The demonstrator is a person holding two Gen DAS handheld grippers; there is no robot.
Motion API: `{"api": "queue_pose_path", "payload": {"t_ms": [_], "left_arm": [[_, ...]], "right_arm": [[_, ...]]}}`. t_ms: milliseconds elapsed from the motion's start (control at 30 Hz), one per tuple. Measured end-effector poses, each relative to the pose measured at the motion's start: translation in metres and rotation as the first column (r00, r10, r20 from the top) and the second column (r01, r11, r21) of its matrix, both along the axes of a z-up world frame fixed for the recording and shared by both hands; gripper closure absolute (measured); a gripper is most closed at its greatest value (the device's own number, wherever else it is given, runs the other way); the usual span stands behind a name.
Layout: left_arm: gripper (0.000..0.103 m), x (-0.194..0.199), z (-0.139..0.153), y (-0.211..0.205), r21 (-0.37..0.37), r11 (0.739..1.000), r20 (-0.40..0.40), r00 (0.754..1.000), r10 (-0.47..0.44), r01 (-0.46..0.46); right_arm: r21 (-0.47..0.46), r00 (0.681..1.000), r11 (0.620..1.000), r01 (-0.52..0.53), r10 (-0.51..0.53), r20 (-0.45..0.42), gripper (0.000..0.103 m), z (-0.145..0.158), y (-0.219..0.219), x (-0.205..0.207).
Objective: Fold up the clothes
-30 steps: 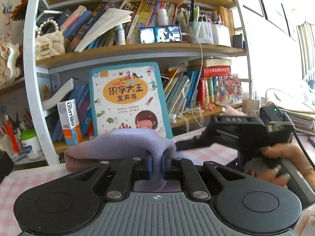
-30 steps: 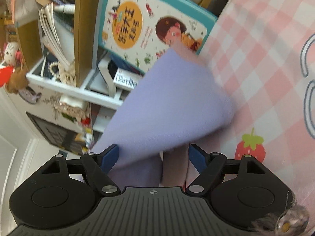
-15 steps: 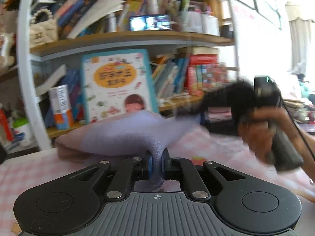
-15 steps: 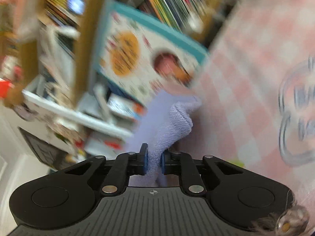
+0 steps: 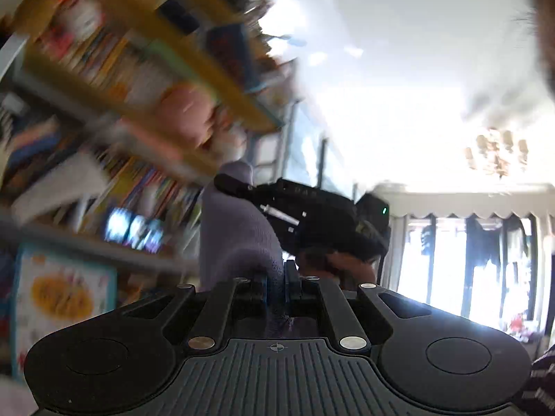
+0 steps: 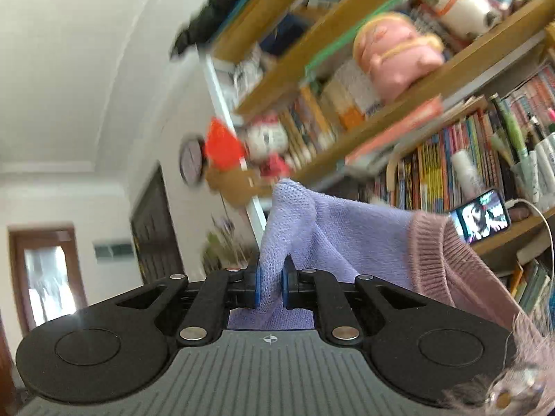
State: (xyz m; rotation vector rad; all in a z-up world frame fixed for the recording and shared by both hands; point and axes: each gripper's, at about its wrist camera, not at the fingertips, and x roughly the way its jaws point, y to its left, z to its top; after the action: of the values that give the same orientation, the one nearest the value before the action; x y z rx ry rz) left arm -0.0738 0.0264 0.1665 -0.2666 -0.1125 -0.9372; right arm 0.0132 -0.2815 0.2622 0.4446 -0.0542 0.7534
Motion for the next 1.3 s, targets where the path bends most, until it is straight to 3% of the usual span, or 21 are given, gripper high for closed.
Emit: {"api": "queue_pose_path", "payload": {"t_ms": [100, 167, 233, 367, 533, 600, 667, 700, 800, 867, 900, 1133, 1300], "left_arm": [[0.095, 0.017, -0.038, 0.009, 0.105, 0.992, -0.176, 0.981, 0.083, -0.065], [0.095, 0.029, -0.074, 0.018, 0.194, 0.975, -0.314, 0.934, 0.171, -0.113], [0.095, 0.035, -0.103, 0.029, 0.269, 0.951, -0.402, 0.880, 0.255, -0.153], [0.094, 0.035, -0.128, 0.053, 0.368, 0.904, -0.455, 0.805, 0.380, -0.219], [0.090, 0.028, -0.125, 0.072, 0.392, 0.865, -0.449, 0.755, 0.478, -0.315], [0.082, 0.035, -0.122, 0.079, 0.383, 0.856, -0.460, 0.731, 0.504, -0.349], [0.049, 0.036, -0.124, 0.086, 0.388, 0.836, -0.460, 0.705, 0.540, -0.387], [0.041, 0.036, -0.124, 0.088, 0.398, 0.823, -0.455, 0.691, 0.561, -0.406], [0.036, 0.040, -0.128, 0.090, 0.417, 0.809, -0.444, 0.684, 0.579, -0.414], [0.033, 0.039, -0.131, 0.091, 0.425, 0.809, -0.450, 0.680, 0.579, -0.407], [0.033, 0.040, -0.133, 0.091, 0.431, 0.807, -0.455, 0.675, 0.580, -0.403], [0.033, 0.052, -0.146, 0.090, 0.451, 0.821, -0.504, 0.659, 0.559, -0.352], [0.033, 0.059, -0.152, 0.091, 0.449, 0.831, -0.529, 0.652, 0.544, -0.329]], "right_arm": [[-0.087, 0.991, 0.996, 0.007, -0.019, -0.129, 0.093, -0.027, 0.027, 0.028], [-0.103, 0.955, 0.995, -0.017, -0.014, -0.296, 0.093, -0.072, 0.044, 0.058], [-0.133, 0.906, 0.990, -0.042, -0.019, -0.422, 0.093, -0.118, 0.065, 0.083], [-0.205, 0.862, 0.973, -0.108, -0.011, -0.507, 0.093, -0.169, 0.113, 0.107], [-0.280, 0.857, 0.946, -0.166, -0.002, -0.515, 0.093, -0.178, 0.162, 0.127], [-0.300, 0.865, 0.940, -0.164, -0.009, -0.502, 0.093, -0.176, 0.177, 0.135], [-0.349, 0.875, 0.927, -0.135, -0.054, -0.482, 0.093, -0.178, 0.188, 0.144], [-0.366, 0.872, 0.922, -0.123, -0.076, -0.484, 0.093, -0.182, 0.191, 0.148], [-0.346, 0.830, 0.929, -0.129, -0.090, -0.550, 0.087, -0.197, 0.184, 0.155], [-0.326, 0.822, 0.934, -0.147, -0.068, -0.565, 0.069, -0.201, 0.175, 0.149], [-0.315, 0.822, 0.936, -0.157, -0.053, -0.567, 0.069, -0.202, 0.170, 0.144], [-0.455, 0.868, 0.878, -0.149, -0.105, -0.486, 0.058, -0.193, 0.128, 0.074], [-0.509, 0.863, 0.858, -0.061, -0.211, -0.459, 0.058, -0.196, 0.079, 0.023]]}}
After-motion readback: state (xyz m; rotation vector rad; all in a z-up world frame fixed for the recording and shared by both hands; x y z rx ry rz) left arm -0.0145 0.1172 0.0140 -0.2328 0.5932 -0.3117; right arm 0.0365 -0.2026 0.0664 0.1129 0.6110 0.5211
